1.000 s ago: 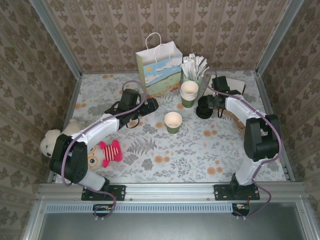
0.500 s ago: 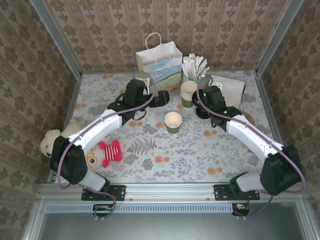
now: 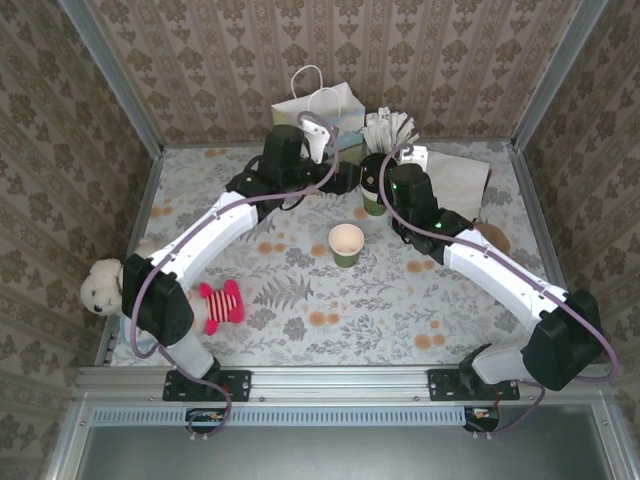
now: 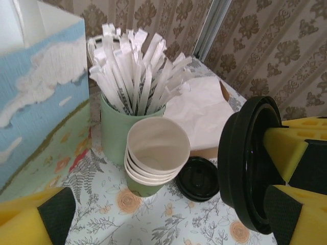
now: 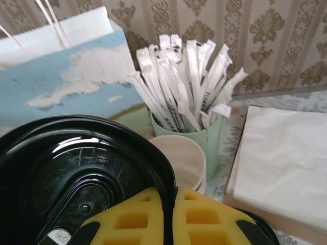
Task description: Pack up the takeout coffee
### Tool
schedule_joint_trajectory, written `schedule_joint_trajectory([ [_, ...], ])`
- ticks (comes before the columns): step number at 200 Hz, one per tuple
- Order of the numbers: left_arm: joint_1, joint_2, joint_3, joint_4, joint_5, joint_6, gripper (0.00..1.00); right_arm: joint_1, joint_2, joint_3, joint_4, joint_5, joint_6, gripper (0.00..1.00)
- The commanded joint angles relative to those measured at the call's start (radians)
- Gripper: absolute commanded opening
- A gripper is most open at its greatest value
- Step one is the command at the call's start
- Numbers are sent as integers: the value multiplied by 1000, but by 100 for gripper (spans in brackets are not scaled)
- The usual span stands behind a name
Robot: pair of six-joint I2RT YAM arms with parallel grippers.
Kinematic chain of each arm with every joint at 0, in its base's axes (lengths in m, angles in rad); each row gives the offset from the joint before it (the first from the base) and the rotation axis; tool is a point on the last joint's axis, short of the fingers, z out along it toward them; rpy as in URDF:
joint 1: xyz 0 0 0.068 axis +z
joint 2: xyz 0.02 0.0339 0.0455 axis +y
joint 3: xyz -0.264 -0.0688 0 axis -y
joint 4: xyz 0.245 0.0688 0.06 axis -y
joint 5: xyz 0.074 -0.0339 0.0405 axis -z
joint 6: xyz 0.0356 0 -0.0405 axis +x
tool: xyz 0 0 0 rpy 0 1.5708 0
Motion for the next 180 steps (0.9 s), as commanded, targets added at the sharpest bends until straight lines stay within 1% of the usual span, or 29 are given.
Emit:
schedule_joint_trajectory([
  [1,0,17,42,-22,37,-23,92,17,11,72,22,-27,2,9],
  [16,-1,26,41,-1,95,-53,87,29,54,103,6,-22,2,9],
  [37,0,29,40,16,92,-88,84,42,75,125,-6,-24,1,9],
  [49,2,35,51,9,119,-89,81,47,83,134,-13,-23,0,9],
  [61,3,42,65,-4,140,-87,71,49,89,139,-21,-26,4,9],
  [73,2,48,67,-13,121,-101,54,50,89,141,-25,-31,14,9],
  [77,3,48,63,-9,113,-106,49,50,89,142,-28,-33,17,9],
  [92,2,46,39,25,114,-114,38,50,84,145,-36,-58,23,10],
  [102,4,42,26,47,127,-105,33,47,81,146,-38,-108,16,13],
  [114,4,37,19,53,129,-81,27,27,77,141,-28,-240,-13,23],
  [119,4,37,19,52,128,-63,24,15,79,149,-42,-300,-26,27],
  [123,4,37,22,45,124,-49,22,7,82,161,-66,-326,-35,30],
  [136,7,43,41,6,115,-4,14,-9,90,192,-136,-358,-78,37],
  [148,10,54,68,-37,132,34,9,-28,90,206,-176,-380,-103,39],
  [157,10,59,82,-62,146,61,8,-44,89,212,-191,-413,-120,42],
  [180,10,66,105,-112,173,111,8,-79,82,225,-217,-453,-169,46],
])
